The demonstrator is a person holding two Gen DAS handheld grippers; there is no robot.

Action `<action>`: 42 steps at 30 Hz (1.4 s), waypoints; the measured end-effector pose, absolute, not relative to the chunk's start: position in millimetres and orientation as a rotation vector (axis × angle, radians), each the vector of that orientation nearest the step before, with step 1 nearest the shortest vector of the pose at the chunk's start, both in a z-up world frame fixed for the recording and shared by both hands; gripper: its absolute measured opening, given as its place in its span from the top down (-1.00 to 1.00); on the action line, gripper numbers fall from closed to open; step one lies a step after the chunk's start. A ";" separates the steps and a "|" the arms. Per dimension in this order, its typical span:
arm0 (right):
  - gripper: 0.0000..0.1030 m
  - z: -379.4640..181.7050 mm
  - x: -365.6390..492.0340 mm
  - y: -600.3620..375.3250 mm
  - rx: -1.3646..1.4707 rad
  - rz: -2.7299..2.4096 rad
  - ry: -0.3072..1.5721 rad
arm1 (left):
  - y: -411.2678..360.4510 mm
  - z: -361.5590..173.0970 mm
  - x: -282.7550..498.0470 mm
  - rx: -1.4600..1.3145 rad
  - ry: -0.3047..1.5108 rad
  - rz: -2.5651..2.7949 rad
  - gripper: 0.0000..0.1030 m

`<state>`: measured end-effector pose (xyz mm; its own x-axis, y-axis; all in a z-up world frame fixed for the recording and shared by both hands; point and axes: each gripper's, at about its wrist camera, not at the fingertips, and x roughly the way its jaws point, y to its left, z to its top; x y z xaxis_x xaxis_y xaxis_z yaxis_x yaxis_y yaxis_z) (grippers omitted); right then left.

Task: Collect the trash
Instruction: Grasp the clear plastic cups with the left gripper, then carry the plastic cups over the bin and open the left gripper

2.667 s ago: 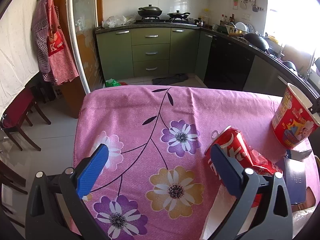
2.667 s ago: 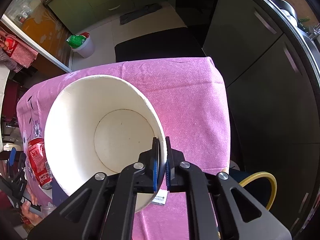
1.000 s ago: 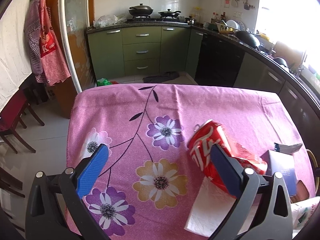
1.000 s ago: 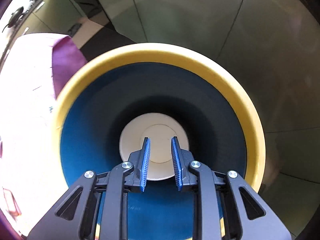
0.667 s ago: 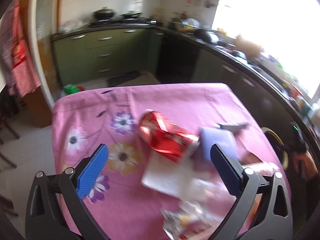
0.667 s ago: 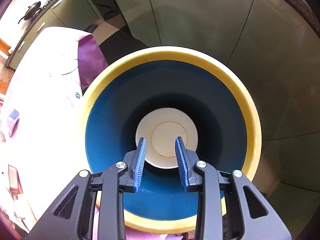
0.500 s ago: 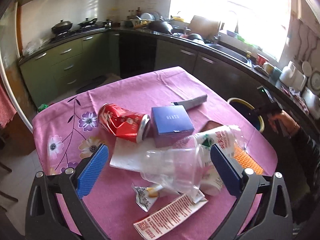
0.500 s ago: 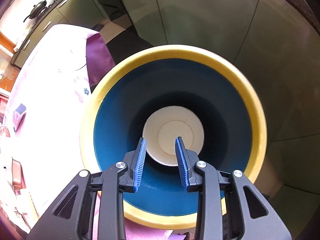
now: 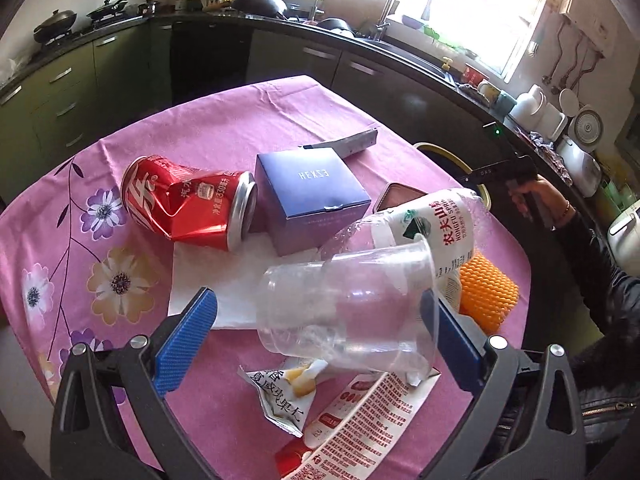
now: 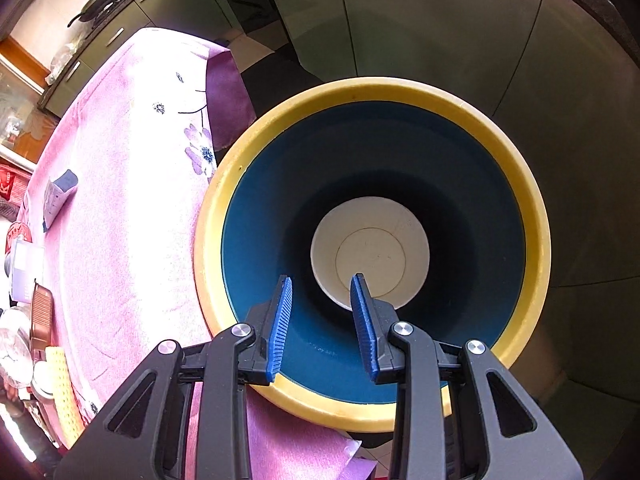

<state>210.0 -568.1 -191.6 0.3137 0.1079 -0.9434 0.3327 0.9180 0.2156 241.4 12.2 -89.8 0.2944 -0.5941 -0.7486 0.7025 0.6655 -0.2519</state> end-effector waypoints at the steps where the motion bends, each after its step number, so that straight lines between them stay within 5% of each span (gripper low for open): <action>1: 0.39 -190.4 208.3 -568.6 0.407 -0.151 1.255 | 12.5 -91.7 242.8 0.121 0.937 -0.878 -0.89; 8: 0.39 -199.9 230.3 -551.3 0.398 -0.119 1.266 | 8.3 -103.4 247.8 0.036 0.982 -0.961 -0.84; 10: 0.40 -200.3 231.7 -548.3 0.394 -0.112 1.263 | 8.4 -100.6 246.2 0.028 0.967 -0.957 -0.50; 27: 0.32 -182.0 207.6 -552.4 0.467 -0.073 1.163 | -9.3 -13.1 192.9 0.124 0.766 -0.864 -0.49; 42: 0.05 -88.7 81.8 -580.7 0.398 -0.212 0.791 | -240.0 24.1 162.3 0.266 0.790 -1.110 -0.49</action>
